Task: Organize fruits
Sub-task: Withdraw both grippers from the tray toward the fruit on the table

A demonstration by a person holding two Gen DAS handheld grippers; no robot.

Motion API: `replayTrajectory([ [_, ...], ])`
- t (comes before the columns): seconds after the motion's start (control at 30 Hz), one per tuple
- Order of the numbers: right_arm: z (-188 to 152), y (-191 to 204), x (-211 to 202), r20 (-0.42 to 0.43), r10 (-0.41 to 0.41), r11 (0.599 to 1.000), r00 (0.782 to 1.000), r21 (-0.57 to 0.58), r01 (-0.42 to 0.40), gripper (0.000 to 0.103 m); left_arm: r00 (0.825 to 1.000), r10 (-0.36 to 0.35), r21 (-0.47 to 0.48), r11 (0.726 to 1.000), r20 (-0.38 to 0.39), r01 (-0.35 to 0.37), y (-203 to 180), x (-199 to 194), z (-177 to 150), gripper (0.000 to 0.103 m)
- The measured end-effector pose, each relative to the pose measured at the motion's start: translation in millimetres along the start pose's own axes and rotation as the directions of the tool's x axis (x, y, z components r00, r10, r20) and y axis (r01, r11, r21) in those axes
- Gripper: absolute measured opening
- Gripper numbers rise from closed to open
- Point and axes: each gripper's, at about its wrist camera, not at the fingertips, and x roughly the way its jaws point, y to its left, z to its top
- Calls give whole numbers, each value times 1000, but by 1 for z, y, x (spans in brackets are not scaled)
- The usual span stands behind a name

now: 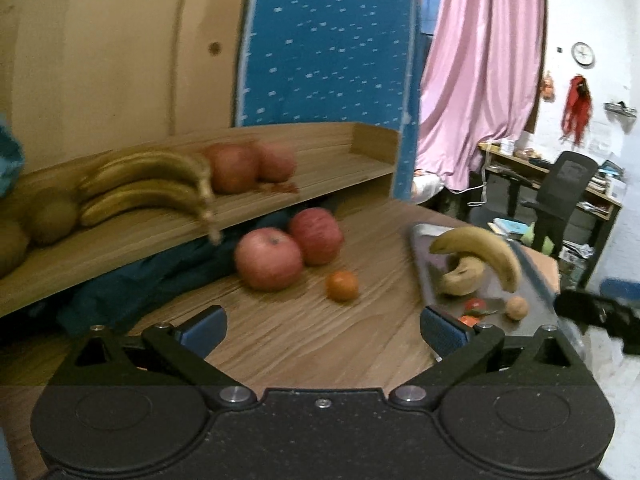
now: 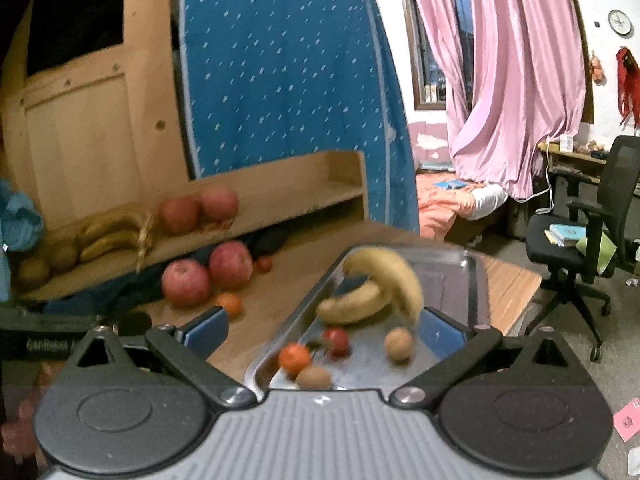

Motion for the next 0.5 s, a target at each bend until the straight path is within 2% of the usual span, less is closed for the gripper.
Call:
replayTrajectory([
  [0.27, -33, 29, -5, -128, 13, 1000, 992, 3, -13, 103, 998, 54, -29, 998, -34, -55, 27, -5, -12, 102],
  [0.5, -36, 41, 2, -161, 46, 999, 986, -2, -47, 103, 994, 96, -50, 994, -52, -99, 39, -1, -9, 102],
])
